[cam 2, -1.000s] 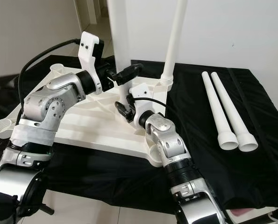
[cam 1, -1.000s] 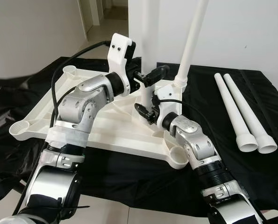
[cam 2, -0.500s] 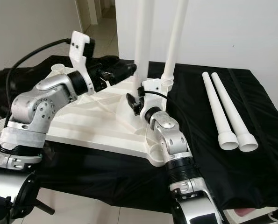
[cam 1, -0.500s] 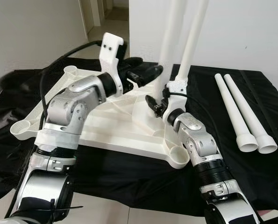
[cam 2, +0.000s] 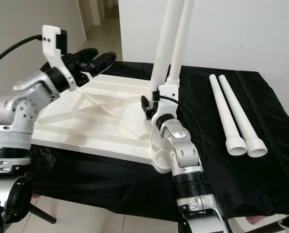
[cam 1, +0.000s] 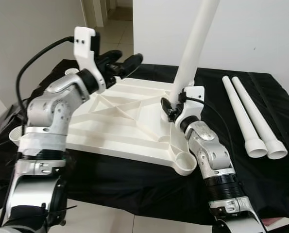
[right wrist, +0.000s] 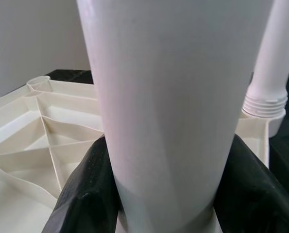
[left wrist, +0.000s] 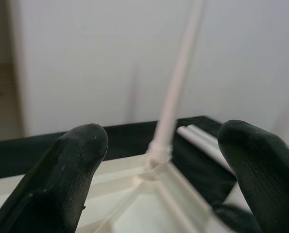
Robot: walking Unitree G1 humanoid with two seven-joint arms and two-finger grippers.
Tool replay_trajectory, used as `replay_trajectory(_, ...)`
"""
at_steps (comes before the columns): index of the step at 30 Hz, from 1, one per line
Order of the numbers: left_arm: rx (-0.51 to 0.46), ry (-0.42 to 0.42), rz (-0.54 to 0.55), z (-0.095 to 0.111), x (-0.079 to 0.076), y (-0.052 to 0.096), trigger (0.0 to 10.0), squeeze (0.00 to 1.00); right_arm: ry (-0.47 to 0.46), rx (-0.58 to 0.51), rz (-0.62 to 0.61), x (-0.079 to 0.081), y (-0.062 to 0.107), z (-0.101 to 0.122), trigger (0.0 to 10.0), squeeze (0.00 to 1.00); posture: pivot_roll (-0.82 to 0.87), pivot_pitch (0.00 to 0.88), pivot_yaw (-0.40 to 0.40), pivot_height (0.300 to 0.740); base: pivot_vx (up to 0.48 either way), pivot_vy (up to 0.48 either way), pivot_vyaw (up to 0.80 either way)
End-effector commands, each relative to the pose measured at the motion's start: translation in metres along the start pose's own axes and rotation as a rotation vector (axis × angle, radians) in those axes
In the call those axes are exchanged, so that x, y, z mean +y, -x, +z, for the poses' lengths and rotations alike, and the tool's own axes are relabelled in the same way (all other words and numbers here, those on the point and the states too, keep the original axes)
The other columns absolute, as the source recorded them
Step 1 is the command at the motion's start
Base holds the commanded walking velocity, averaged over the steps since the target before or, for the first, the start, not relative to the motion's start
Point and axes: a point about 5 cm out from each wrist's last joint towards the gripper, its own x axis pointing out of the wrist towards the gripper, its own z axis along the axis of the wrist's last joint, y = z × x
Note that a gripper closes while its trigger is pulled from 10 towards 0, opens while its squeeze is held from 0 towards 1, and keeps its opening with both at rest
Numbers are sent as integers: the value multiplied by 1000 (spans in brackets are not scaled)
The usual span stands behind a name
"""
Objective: Building children table
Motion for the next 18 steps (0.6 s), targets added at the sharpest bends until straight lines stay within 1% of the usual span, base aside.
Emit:
replay_trajectory(1,5,-43,62,-5,5,7,10000,0,6,-20,-16,-2,3,2,10000,0,6,75,47,740,0,0,0)
replay_trajectory(3,33,-57,135,-14,10,12,10000,0,16,-31,-21,-5,6,1,10000,0,9,71,48,740,0,0,0)
replay_trajectory(4,33,-57,135,-14,10,12,10000,0,16,-31,-21,-5,6,1,10000,0,9,71,48,740,0,0,0)
replay_trajectory(5,27,-57,190,-19,15,17,10000,0,23,-38,-23,-6,9,0,10000,0,5,64,50,740,0,0,0)
replay_trajectory(6,19,-77,309,-30,25,31,10000,0,35,-44,-31,-8,15,-3,10000,0,6,61,50,740,0,0,0)
replay_trajectory(7,17,-82,335,-33,28,34,10000,0,37,-44,-33,-8,17,-4,10000,0,6,61,50,740,0,0,0)
replay_trajectory(9,18,-85,344,-34,29,35,10000,0,38,-43,-34,-9,18,-4,10000,0,6,61,50,740,0,0,0)
replay_trajectory(11,30,-71,406,-42,34,45,10000,0,34,-38,-37,-10,21,-6,10000,0,2,58,50,740,0,0,0)
replay_trajectory(13,35,-63,445,-52,34,60,10000,0,37,-33,-39,-11,26,-9,10000,0,-5,53,49,740,0,0,0)
replay_trajectory(15,26,-23,479,-65,31,77,10000,0,40,-32,-41,-13,29,-10,10000,0,-9,48,52,740,0,0,0)
replay_trajectory(16,26,-10,487,-69,30,83,10000,0,42,-32,-42,-14,30,-10,10000,0,-10,45,54,740,0,0,0)
replay_trajectory(18,50,-12,483,-80,25,92,10000,0,44,-34,-45,-15,30,-9,10000,0,-13,36,58,740,0,0,0)
